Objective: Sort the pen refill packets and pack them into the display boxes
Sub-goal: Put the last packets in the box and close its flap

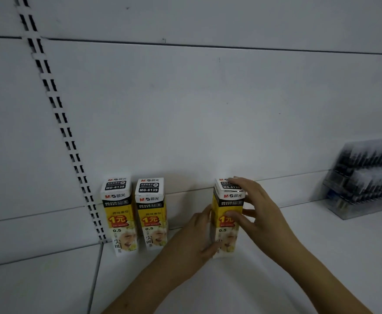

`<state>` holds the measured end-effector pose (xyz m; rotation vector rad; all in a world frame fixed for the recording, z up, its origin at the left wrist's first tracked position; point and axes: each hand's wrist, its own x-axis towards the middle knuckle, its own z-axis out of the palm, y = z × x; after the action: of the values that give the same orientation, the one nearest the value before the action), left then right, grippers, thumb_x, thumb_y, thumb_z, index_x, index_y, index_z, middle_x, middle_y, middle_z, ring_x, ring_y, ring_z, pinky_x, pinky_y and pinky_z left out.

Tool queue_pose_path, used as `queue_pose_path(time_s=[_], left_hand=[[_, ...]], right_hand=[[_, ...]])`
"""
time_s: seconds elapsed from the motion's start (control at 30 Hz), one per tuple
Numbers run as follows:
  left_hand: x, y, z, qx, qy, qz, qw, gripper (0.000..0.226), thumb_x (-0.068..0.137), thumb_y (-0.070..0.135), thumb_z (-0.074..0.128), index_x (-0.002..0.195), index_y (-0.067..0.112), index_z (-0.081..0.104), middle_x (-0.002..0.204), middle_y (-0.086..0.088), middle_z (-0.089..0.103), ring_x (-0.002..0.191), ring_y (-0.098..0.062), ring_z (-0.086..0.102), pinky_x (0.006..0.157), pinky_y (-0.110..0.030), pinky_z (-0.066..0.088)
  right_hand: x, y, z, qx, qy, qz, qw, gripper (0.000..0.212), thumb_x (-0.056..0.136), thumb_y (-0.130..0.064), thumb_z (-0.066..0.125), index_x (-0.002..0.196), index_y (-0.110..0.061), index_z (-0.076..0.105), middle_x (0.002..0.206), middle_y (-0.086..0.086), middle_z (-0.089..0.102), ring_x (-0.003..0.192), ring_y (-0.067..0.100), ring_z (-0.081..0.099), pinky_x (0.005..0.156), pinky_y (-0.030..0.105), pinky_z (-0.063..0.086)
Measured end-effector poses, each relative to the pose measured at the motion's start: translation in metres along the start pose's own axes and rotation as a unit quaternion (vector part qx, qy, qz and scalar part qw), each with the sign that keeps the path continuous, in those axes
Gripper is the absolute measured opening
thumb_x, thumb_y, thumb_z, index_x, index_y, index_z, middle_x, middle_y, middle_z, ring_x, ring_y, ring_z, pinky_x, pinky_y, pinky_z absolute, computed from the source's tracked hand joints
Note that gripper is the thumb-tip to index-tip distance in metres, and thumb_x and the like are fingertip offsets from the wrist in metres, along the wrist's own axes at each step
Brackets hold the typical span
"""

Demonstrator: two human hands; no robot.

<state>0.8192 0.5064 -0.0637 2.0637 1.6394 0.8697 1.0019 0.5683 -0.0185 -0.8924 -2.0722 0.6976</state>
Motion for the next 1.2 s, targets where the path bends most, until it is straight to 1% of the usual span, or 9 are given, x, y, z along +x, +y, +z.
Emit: queue_pose_path(time_s=[0.1, 0.2, 0.33, 0.47, 0.6, 0.7, 0.87, 1.07, 1.2], left_hand=[[-0.037, -0.007, -0.018, 0.076, 0.044, 0.033, 0.996, 0.041, 0.096, 0.047, 0.051, 0.136, 0.042, 0.046, 0.124, 0.031, 0.048, 0.109, 0.010, 0.050, 0.094, -0.018, 0.046], [-0.070, -0.017, -0.039, 0.051, 0.254, 0.040, 0.965, 0.020, 0.091, 0.039, 0.054, 0.111, 0.038, 0.057, 0.110, 0.027, 0.050, 0.098, 0.002, 0.054, 0.082, -0.011, 0.043], [-0.080, -0.031, -0.061, -0.007, 0.490, -0.084, 0.867, 0.051, 0.078, 0.036, 0.078, 0.117, 0.032, 0.045, 0.112, 0.011, 0.040, 0.103, -0.015, 0.048, 0.086, -0.008, 0.039], [-0.076, -0.057, -0.058, -0.056, 0.454, -0.168, 0.873, 0.083, 0.069, 0.045, 0.076, 0.138, 0.023, 0.036, 0.122, 0.019, 0.029, 0.119, -0.007, 0.043, 0.093, -0.023, 0.042], [-0.075, -0.074, -0.045, -0.083, 0.369, -0.194, 0.905, 0.071, 0.073, 0.032, 0.084, 0.131, 0.032, 0.044, 0.119, 0.012, 0.042, 0.112, 0.016, 0.042, 0.088, -0.012, 0.041], [-0.072, -0.086, -0.038, -0.107, 0.343, -0.203, 0.911, 0.066, 0.069, 0.040, 0.085, 0.123, 0.039, 0.047, 0.119, 0.010, 0.052, 0.110, 0.005, 0.053, 0.081, -0.013, 0.050], [-0.073, -0.098, -0.037, -0.104, 0.349, -0.220, 0.905, 0.070, 0.061, 0.066, 0.079, 0.119, 0.039, 0.052, 0.112, 0.016, 0.064, 0.102, -0.005, 0.064, 0.081, -0.036, 0.059], [-0.071, -0.093, -0.046, -0.137, 0.299, -0.189, 0.925, 0.058, 0.063, 0.063, 0.083, 0.105, 0.025, 0.070, 0.096, 0.009, 0.076, 0.087, -0.012, 0.073, 0.073, -0.035, 0.060], [-0.075, -0.084, -0.049, -0.213, 0.207, -0.198, 0.934, 0.076, 0.060, 0.065, 0.081, 0.120, 0.021, 0.063, 0.107, 0.010, 0.074, 0.097, -0.009, 0.071, 0.076, -0.028, 0.059]], right_hand=[[-0.003, 0.004, 0.009, -0.002, -0.031, 0.067, 0.997, 0.089, 0.079, -0.027, 0.077, 0.138, -0.054, 0.016, 0.113, -0.038, 0.045, 0.101, -0.017, 0.053, 0.074, 0.011, 0.054], [0.000, 0.001, 0.022, -0.004, -0.027, 0.061, 0.998, 0.082, 0.077, -0.034, 0.078, 0.132, -0.057, 0.022, 0.106, -0.045, 0.047, 0.098, -0.019, 0.054, 0.072, 0.012, 0.052], [0.011, -0.015, 0.050, 0.043, -0.054, 0.040, 0.997, 0.061, 0.083, -0.028, 0.075, 0.124, -0.054, 0.037, 0.114, -0.037, 0.056, 0.109, -0.016, 0.053, 0.076, 0.009, 0.052], [0.026, -0.028, 0.077, 0.060, -0.059, 0.019, 0.996, 0.061, 0.086, -0.026, 0.072, 0.133, -0.044, 0.038, 0.119, -0.035, 0.053, 0.109, -0.022, 0.048, 0.074, 0.004, 0.049], [0.027, -0.021, 0.099, 0.091, -0.043, 0.050, 0.994, 0.062, 0.082, -0.029, 0.075, 0.134, -0.039, 0.042, 0.126, -0.019, 0.051, 0.110, -0.015, 0.050, 0.076, 0.007, 0.051], [0.022, -0.015, 0.111, 0.038, -0.045, 0.068, 0.996, 0.064, 0.075, -0.044, 0.078, 0.128, -0.040, 0.044, 0.121, -0.018, 0.053, 0.104, -0.005, 0.056, 0.081, 0.019, 0.055], [0.027, -0.022, 0.122, -0.051, -0.030, 0.069, 0.996, 0.056, 0.075, -0.045, 0.078, 0.118, -0.028, 0.047, 0.111, -0.013, 0.052, 0.084, -0.005, 0.055, 0.057, 0.007, 0.039], [0.034, -0.016, 0.113, -0.020, -0.075, 0.075, 0.994, 0.037, 0.071, -0.053, 0.078, 0.095, -0.046, 0.050, 0.102, -0.022, 0.056, 0.085, -0.009, 0.057, 0.066, 0.012, 0.043], [0.038, -0.008, 0.097, 0.083, -0.160, 0.104, 0.978, 0.039, 0.073, -0.041, 0.081, 0.104, -0.042, 0.058, 0.100, -0.023, 0.069, 0.092, -0.007, 0.064, 0.077, 0.017, 0.048]])
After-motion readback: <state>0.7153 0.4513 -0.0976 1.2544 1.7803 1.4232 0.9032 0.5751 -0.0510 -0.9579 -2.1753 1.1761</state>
